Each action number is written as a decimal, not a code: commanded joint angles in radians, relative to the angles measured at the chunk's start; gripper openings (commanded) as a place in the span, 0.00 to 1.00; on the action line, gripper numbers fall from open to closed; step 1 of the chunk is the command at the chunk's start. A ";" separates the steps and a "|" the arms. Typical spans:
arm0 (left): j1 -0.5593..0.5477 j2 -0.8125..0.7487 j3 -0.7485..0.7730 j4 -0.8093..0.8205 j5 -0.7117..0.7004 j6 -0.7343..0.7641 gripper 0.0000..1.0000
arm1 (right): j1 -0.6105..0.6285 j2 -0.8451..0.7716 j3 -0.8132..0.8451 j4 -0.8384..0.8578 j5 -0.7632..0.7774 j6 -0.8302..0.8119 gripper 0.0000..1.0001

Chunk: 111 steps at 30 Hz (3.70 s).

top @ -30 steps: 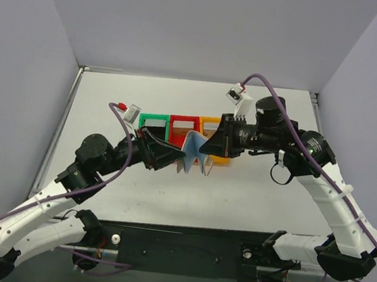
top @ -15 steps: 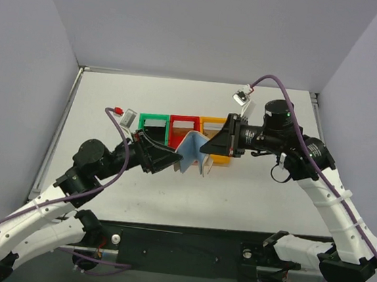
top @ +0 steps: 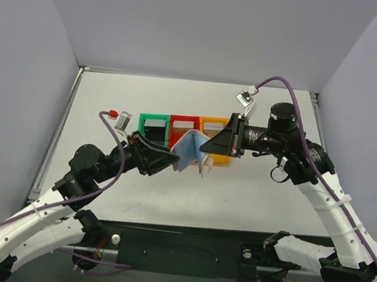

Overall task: Take the credit cards out of the card holder
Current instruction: Remove the credit card from the card holder.

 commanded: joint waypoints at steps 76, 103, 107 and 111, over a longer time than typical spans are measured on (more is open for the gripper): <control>0.037 -0.110 -0.005 0.105 -0.052 -0.014 0.00 | -0.027 -0.073 -0.052 0.164 -0.115 0.042 0.00; 0.034 -0.012 0.029 0.306 -0.057 -0.203 0.00 | 0.218 0.013 0.134 -0.113 0.324 -0.225 0.84; 0.036 -0.004 0.037 0.315 -0.048 -0.211 0.00 | 0.225 0.022 0.135 -0.105 0.367 -0.229 0.83; 0.036 -0.004 0.041 0.313 -0.040 -0.214 0.00 | 0.229 0.028 0.140 -0.093 0.383 -0.228 0.80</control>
